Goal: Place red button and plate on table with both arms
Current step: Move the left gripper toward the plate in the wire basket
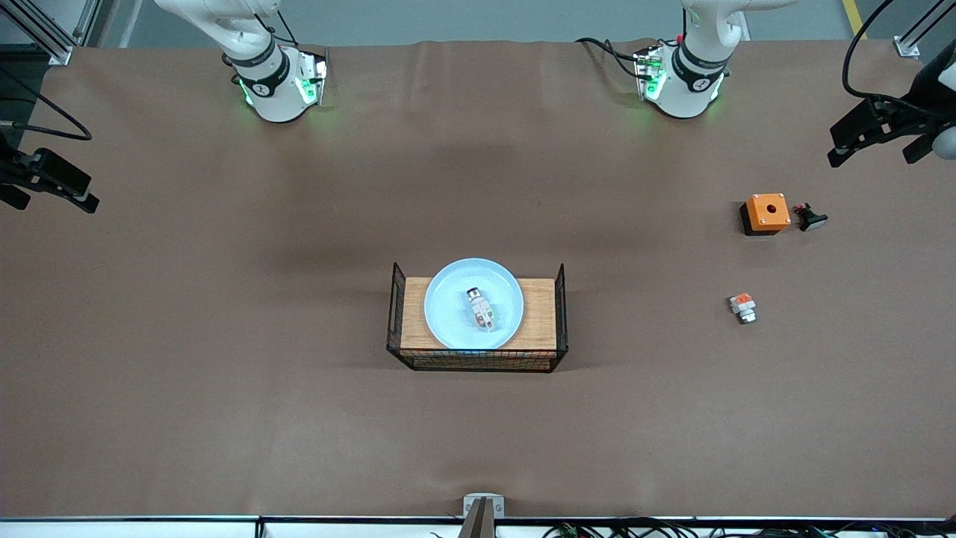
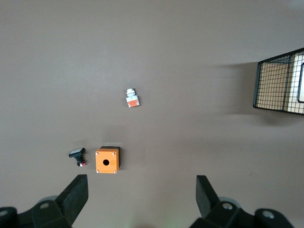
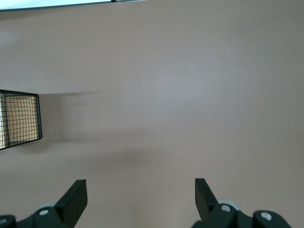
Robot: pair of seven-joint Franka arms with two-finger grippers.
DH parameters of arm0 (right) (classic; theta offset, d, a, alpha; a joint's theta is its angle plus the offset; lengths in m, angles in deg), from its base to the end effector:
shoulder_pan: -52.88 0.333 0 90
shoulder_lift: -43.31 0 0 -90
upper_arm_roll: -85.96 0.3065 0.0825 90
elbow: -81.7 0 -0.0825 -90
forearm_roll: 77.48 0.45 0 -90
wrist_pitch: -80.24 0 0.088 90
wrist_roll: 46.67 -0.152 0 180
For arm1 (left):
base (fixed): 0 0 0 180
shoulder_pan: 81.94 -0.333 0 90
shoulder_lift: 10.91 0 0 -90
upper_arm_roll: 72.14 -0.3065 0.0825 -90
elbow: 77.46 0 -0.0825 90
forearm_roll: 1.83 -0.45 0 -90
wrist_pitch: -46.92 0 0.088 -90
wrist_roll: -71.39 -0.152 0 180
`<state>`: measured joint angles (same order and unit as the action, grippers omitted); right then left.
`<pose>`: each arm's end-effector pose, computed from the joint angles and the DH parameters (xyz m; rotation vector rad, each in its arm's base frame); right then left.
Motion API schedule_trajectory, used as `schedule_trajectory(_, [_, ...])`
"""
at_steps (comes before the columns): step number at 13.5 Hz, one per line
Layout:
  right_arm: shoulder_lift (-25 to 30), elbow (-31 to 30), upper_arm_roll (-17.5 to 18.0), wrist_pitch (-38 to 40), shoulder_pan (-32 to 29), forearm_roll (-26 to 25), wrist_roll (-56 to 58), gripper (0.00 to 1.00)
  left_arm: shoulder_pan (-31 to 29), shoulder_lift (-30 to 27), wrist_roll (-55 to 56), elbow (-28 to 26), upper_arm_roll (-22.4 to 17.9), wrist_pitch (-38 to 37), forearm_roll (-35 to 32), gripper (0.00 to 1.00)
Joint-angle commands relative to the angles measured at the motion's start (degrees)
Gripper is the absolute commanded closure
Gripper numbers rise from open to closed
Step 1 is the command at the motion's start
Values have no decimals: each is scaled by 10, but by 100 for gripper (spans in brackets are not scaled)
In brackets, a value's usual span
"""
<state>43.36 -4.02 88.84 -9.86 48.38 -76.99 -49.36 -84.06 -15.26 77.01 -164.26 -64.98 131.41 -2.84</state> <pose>0.6240 -0.0163 0.6111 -3.1278 0.1172 -0.1209 0.5855 -0.0515 0.6367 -3.1174 -0.0192 -0.0583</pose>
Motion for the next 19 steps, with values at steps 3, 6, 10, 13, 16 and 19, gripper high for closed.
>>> schedule_trajectory(3, [-9,16,6,2,-5,-10,7,0,3,20,-14,10,1,-9,7,0])
schedule_trajectory(6, [-9,16,6,2,-5,-10,7,0,7,36,-8,10,2,-9,3,0])
schedule_trajectory(10, [-9,16,8,3,-2,-9,7,0,7,60,4,11,40,5,9,0])
schedule_trajectory(13, [-19,16,10,-4,7,-15,3,0,8,62,89,14,81,15,10,0])
schedule_trajectory(16, [-19,24,9,-3,5,-16,8,0,11,107,195,53,145,27,10,0])
schedule_trajectory(19, [-19,24,9,-3,7,-25,8,0,61,173,349,100,178,74,9,0])
